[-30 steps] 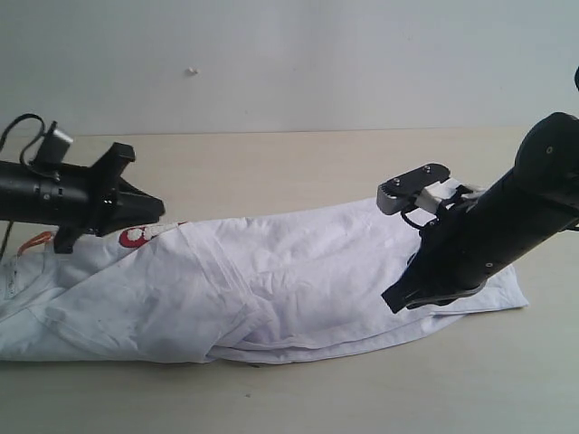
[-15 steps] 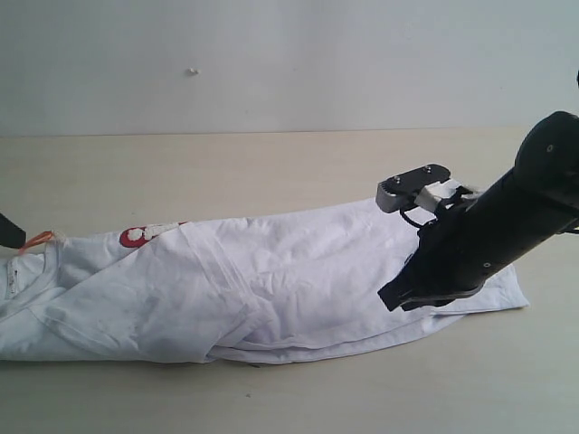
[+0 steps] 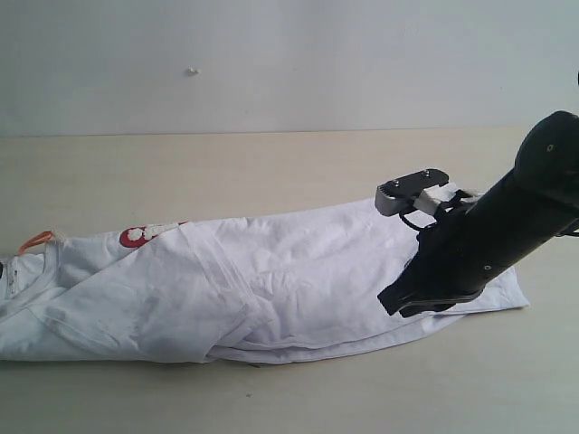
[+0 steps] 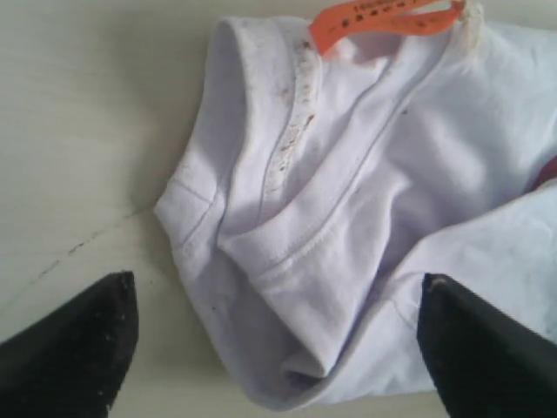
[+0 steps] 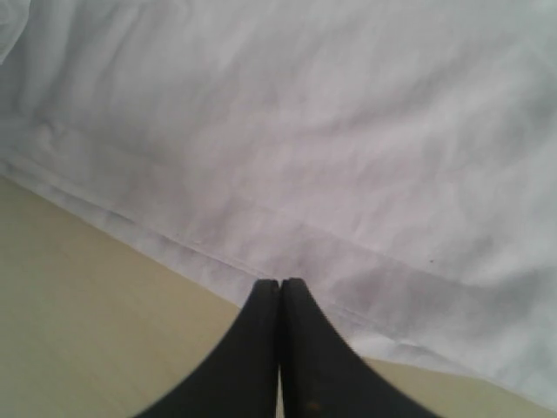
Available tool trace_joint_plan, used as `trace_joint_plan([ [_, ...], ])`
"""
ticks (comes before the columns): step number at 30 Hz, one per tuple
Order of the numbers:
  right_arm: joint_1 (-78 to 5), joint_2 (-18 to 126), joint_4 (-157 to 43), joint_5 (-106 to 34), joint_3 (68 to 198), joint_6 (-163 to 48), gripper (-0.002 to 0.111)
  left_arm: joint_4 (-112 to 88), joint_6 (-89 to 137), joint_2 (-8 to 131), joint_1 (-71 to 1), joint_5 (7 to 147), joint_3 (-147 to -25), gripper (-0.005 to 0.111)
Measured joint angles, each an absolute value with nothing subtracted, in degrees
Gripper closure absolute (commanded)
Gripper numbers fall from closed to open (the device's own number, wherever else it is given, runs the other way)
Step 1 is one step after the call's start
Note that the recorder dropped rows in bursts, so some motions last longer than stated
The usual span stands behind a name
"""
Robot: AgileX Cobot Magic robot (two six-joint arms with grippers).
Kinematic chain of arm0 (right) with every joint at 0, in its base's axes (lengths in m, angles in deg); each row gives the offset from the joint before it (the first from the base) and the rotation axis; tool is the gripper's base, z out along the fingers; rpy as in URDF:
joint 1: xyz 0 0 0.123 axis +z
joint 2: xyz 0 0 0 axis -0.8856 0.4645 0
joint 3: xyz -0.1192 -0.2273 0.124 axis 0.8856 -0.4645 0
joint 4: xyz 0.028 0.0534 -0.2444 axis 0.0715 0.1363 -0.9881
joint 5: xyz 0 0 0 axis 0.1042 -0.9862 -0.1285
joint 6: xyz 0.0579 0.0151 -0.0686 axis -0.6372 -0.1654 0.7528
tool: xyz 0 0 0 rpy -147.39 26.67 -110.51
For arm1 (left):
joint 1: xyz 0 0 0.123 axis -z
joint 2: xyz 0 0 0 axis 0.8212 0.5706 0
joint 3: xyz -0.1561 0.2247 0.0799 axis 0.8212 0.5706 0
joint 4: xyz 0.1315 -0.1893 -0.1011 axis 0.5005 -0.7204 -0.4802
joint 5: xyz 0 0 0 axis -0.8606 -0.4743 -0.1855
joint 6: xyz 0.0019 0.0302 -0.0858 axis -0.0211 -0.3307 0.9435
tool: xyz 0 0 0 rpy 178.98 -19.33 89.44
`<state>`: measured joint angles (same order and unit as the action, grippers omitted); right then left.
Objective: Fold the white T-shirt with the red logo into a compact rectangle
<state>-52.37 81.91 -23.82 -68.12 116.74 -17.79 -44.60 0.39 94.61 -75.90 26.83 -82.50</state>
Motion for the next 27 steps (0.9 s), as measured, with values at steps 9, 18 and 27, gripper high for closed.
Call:
trace_joint_plan([
  [9, -52.4, 81.9, -23.8, -70.0, 117.4, -17.8, 0.108, -43.8, 2.9, 99.1, -75.9, 25.0, -82.5, 0.023],
  [18, -52.4, 81.9, -23.8, -71.9, 118.5, -17.8, 0.108, -46.3, 2.0, 102.4, -75.9, 24.6, -82.6, 0.023],
  [27, -52.4, 81.9, -23.8, -72.0, 118.5, -17.7, 0.108, -57.5, -5.5, 106.8, -76.1, 15.2, -83.0, 0.028],
])
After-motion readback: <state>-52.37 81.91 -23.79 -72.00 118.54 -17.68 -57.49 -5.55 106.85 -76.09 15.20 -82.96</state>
